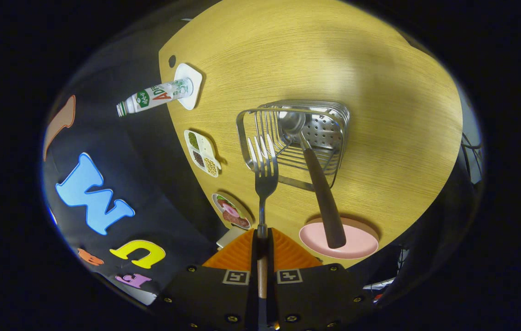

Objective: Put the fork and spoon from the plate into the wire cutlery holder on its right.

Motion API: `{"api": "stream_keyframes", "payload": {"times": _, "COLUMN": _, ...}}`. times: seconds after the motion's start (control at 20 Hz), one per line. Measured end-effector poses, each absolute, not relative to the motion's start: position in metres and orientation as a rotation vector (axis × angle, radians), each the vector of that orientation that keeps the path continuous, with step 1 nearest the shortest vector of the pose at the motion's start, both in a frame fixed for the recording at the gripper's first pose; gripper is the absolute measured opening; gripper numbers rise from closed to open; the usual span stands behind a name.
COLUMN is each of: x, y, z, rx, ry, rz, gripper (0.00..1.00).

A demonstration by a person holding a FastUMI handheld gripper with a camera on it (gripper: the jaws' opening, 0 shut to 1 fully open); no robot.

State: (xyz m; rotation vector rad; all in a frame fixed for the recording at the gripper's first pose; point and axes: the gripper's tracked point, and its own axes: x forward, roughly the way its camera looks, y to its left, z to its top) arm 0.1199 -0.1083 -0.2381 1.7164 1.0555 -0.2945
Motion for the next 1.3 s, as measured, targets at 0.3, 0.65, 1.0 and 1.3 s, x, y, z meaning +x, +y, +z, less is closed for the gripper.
{"api": "stream_keyframes", "payload": {"times": 0.3, "x": 0.119, "y": -0.114, "z": -0.242, "rx": 1.714, "ry": 1.048, "rz": -0.352, "gripper": 0.11}}
{"api": "stream_keyframes", "payload": {"times": 0.65, "x": 0.122, "y": -0.117, "z": -0.23, "rx": 1.685, "ry": 1.005, "rz": -0.374, "gripper": 0.73}}
{"api": "stream_keyframes", "payload": {"times": 1.0, "x": 0.114, "y": -0.112, "z": -0.225, "rx": 1.559, "ry": 1.005, "rz": -0.401, "gripper": 0.83}}
{"api": "stream_keyframes", "payload": {"times": 1.3, "x": 0.103, "y": -0.106, "z": -0.206, "rx": 1.316, "ry": 0.994, "rz": -0.376, "gripper": 0.91}}
